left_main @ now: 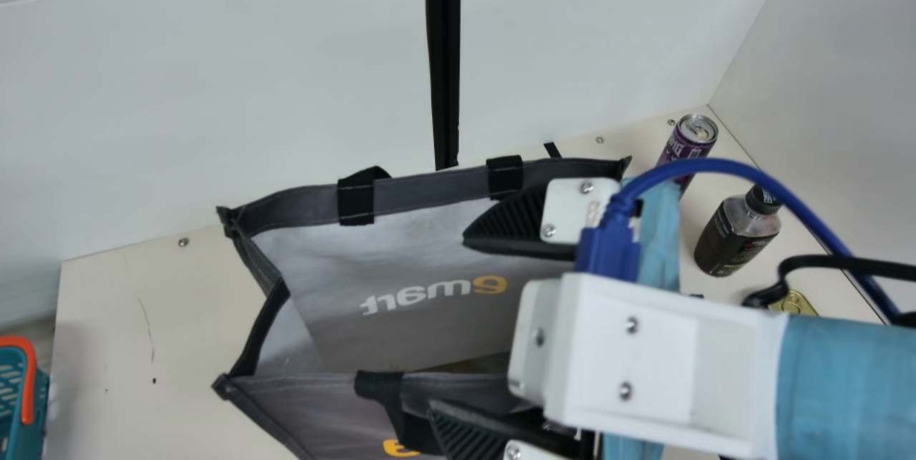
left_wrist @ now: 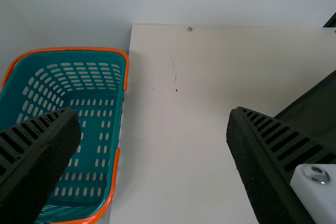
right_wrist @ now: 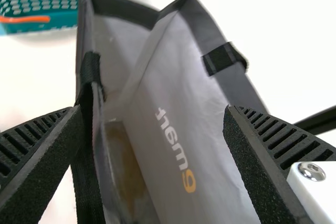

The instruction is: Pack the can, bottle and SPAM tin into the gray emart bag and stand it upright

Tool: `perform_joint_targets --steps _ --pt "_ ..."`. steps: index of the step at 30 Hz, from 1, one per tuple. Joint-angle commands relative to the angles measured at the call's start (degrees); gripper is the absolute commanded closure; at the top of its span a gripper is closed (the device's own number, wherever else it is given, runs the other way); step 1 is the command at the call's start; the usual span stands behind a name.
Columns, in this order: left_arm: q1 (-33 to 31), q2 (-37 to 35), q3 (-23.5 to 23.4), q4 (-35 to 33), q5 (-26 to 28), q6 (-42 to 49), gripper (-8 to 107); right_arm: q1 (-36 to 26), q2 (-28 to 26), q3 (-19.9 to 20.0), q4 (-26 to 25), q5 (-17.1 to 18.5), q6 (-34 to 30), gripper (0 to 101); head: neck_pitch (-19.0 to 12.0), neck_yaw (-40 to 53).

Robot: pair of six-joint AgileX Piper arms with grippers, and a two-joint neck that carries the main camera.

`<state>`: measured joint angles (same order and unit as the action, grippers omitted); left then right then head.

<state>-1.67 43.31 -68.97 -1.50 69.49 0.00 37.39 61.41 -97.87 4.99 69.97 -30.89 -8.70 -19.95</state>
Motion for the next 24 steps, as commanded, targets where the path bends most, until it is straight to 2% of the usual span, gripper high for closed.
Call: perform_joint_targets --steps 1,11,24 --pt "0.0 0.0 0.0 0.0 0.0 0.0 9 -0.56 0.05 -1.07 0.32 -0.07 0.3 6 -1.3 -0.05" --pt "0.0 0.0 0.0 0.0 0.0 0.0 9 -4.8 0.16 -5.49 1.14 -0.07 2.2 6 -1.3 -0.05" --pt "0.0 0.0 0.0 0.0 0.0 0.0 9 -15.06 1.2 -9.47 1.12 -0.07 2.5 6 -1.3 -0.05"
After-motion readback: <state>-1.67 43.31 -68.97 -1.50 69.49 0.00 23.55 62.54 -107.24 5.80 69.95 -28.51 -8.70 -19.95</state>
